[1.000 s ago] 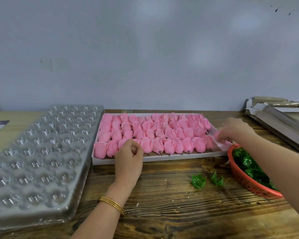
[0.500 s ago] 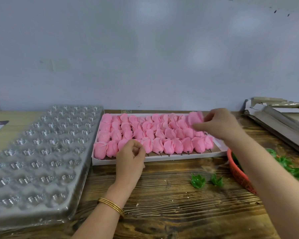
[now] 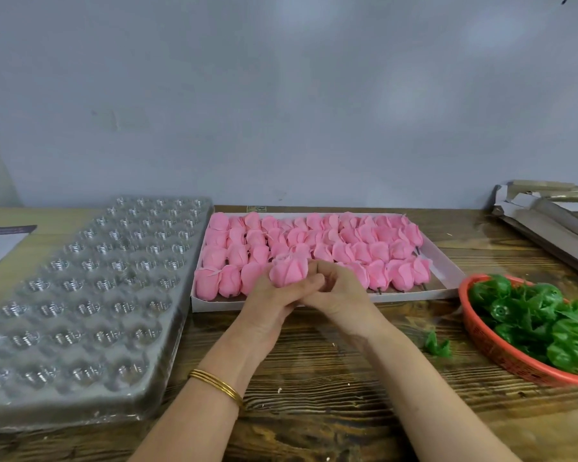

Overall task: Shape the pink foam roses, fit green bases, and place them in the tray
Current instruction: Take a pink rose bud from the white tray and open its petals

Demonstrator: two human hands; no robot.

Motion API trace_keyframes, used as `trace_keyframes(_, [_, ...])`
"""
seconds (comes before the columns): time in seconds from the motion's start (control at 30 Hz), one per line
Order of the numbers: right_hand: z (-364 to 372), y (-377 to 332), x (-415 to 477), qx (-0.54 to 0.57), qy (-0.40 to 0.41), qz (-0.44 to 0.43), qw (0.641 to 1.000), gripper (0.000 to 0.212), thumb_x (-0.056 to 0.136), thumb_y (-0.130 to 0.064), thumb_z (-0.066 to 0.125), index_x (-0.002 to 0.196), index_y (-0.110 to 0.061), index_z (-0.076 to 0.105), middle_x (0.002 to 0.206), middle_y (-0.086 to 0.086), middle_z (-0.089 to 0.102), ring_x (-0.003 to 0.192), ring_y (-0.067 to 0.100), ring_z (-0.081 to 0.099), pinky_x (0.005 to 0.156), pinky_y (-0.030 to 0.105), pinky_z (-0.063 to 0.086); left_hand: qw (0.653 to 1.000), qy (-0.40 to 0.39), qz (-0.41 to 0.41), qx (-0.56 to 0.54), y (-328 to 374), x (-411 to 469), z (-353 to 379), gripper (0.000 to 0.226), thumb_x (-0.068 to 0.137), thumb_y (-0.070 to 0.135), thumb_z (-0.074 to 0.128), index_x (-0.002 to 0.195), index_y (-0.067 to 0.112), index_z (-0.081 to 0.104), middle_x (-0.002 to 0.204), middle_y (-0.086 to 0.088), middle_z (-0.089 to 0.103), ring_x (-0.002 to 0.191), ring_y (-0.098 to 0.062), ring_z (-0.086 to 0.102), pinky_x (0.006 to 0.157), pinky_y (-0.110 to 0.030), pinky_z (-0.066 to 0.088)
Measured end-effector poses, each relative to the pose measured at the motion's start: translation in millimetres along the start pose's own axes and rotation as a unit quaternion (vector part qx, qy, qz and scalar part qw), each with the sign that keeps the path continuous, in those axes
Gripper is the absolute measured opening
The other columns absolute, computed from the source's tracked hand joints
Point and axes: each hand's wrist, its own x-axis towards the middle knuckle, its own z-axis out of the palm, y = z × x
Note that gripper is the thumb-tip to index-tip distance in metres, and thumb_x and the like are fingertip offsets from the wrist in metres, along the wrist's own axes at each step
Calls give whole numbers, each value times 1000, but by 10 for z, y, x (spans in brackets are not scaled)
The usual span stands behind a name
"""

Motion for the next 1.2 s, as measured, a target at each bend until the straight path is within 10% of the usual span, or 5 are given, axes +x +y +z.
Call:
trace_keyframes(0.3, [-128,86,-30,71,-86,32,993,21,85,11,62,103,3,69,93,21,68,90,23,65,84,28,54,991,60,42,113,-61,-10,17,10,82,18,77,92,20,78,91,-8,76,91,-17,73,73,-25,57])
trace_keyframes(0.53, [-132,-195,76,-49,118,27,991,5,78,-18,72,82,-15,73,73,-5,69,71,10,62,66,25,47,934,157,133,293,-119,53,-1,15,79,30,77,86,18,72,79,3,72,74,-9,66,63,-17,53])
trace_keyframes(0.9, [178,-40,98,22,76,40,996,28,78,-17,80,103,-8,70,96,11,73,88,16,69,75,25,57,936,139,136,293,-132,42,-45,26,82,3,72,98,24,73,90,5,75,86,-7,70,77,-27,60])
trace_keyframes(1.2, [220,50,54,-18,86,-31,996,22,89,-26,70,107,-13,70,101,5,74,101,18,69,88,30,57,932,159,142,292,-137,45,-46,3,87,19,72,88,22,74,83,0,74,79,-12,70,72,-31,59])
